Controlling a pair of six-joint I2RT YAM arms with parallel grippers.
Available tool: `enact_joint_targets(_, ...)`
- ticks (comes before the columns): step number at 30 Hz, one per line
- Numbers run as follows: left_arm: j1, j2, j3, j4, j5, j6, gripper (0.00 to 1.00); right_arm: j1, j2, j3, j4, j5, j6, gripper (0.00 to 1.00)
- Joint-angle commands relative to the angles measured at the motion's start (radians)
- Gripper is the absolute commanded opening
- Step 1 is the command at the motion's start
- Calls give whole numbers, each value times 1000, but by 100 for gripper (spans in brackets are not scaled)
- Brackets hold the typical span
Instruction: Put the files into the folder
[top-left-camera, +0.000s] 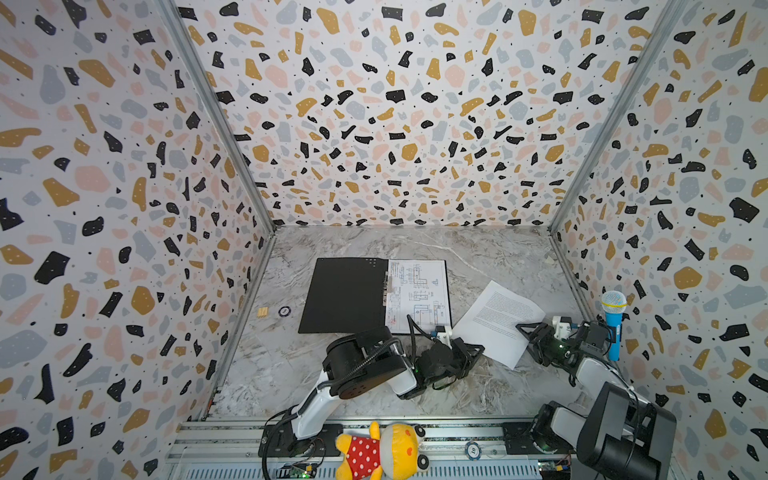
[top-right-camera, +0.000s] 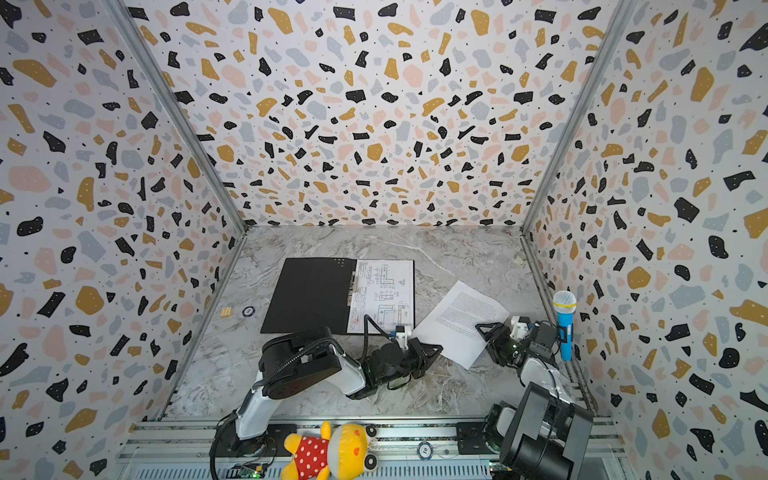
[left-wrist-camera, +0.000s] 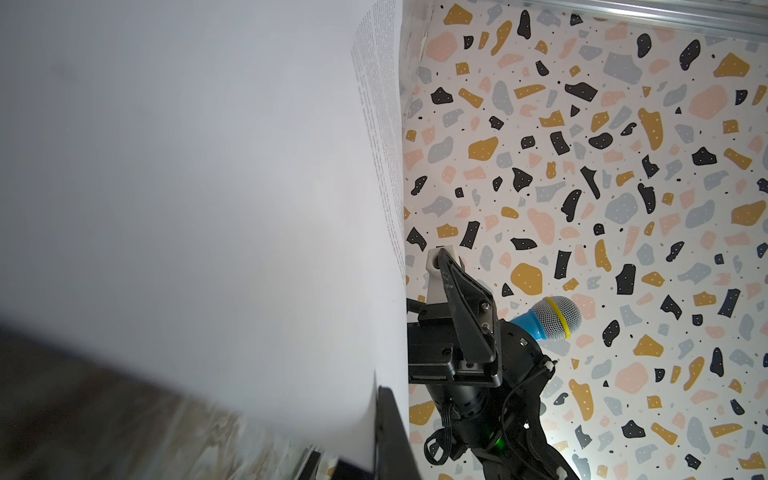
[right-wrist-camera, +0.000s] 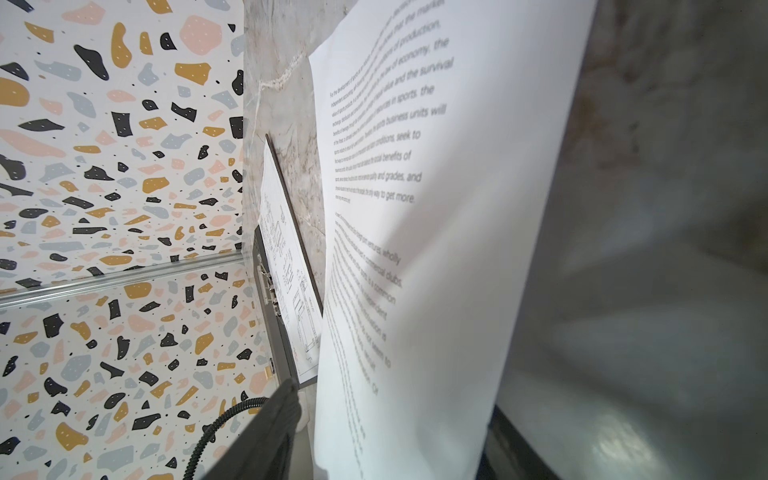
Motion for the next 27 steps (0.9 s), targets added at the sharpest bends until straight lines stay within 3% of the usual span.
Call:
enact_joint_targets(1, 2, -9, -11, 45, 5, 27, 3, -14, -25, 48, -31, -9, 7, 62)
enact_joint_targets(9, -1, 2, -2, 54, 14, 27, 3, -17, -39, 56, -42, -7, 20, 60)
enact_joint_targets(19, -6, 8, 3, 75, 23, 25, 3, -16, -36, 55, -24, -5, 45, 50)
enact_joint_targets(27, -7, 11, 3, 94, 23, 22, 3, -16, -14, 36, -17, 14, 28, 31)
